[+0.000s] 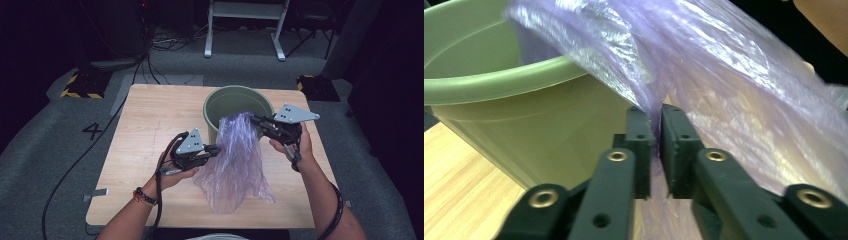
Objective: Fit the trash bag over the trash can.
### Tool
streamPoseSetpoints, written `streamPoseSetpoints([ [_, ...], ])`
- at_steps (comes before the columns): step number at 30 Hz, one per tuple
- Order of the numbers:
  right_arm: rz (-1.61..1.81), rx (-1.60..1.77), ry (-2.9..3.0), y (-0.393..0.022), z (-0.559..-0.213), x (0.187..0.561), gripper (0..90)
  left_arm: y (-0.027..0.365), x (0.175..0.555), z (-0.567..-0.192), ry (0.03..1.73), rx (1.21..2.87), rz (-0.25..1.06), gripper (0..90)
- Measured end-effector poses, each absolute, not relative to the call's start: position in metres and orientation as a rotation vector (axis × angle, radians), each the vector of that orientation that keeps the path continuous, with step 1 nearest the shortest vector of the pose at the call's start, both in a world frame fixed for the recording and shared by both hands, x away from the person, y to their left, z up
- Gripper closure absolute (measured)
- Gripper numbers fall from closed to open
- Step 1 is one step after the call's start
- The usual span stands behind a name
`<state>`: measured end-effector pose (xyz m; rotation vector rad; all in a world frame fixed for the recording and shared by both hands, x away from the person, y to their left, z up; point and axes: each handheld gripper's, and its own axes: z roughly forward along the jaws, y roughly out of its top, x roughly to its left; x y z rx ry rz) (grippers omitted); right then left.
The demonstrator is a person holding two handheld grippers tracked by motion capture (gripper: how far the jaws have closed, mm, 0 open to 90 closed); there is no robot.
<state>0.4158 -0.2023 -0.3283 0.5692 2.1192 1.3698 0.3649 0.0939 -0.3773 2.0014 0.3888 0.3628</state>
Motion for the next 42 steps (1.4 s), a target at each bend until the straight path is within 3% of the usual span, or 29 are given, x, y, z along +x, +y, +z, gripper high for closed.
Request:
streamPoseSetpoints([
  [1, 1.363, 0.583, 2.118, -0.202, -0.329, 0.418, 76.6, 0.093, 0.365, -0.377, 0.389, 2.005, 0.367, 86.9],
  [3, 1.35, 0.6, 2.115, -0.202, -0.329, 0.421, 60.6, 0.092, 0.365, -0.378, 0.388, 2.005, 0.374, 87.6],
  [9, 1.353, 0.513, 2.124, -0.202, -0.328, 0.408, 34.0, 0.092, 0.364, -0.38, 0.404, 1.978, 0.391, 88.9],
  [12, 1.331, 0.495, 2.085, -0.207, -0.326, 0.399, 31.4, 0.092, 0.365, -0.379, 0.425, 1.974, 0.407, 89.2],
  [19, 1.448, 0.453, 2.032, -0.229, -0.32, 0.369, 33.0, 0.095, 0.365, -0.379, 0.454, 1.949, 0.398, 89.1],
  [26, 1.447, 0.338, 2.12, -0.218, -0.34, 0.344, 31.7, 0.087, 0.363, -0.379, 0.44, 1.968, 0.406, 89.1],
  [34, 1.442, 0.369, 2.138, -0.207, -0.362, 0.339, 27.2, 0.084, 0.364, -0.378, 0.434, 1.973, 0.408, 89.1],
  [36, 1.411, 0.368, 2.127, -0.205, -0.366, 0.339, 32.8, 0.083, 0.366, -0.379, 0.439, 1.968, 0.398, 89.1],
  [42, 1.426, 0.42, 2.087, -0.205, -0.368, 0.345, 67.9, 0.085, 0.371, -0.38, 0.427, 1.933, 0.328, 87.6],
])
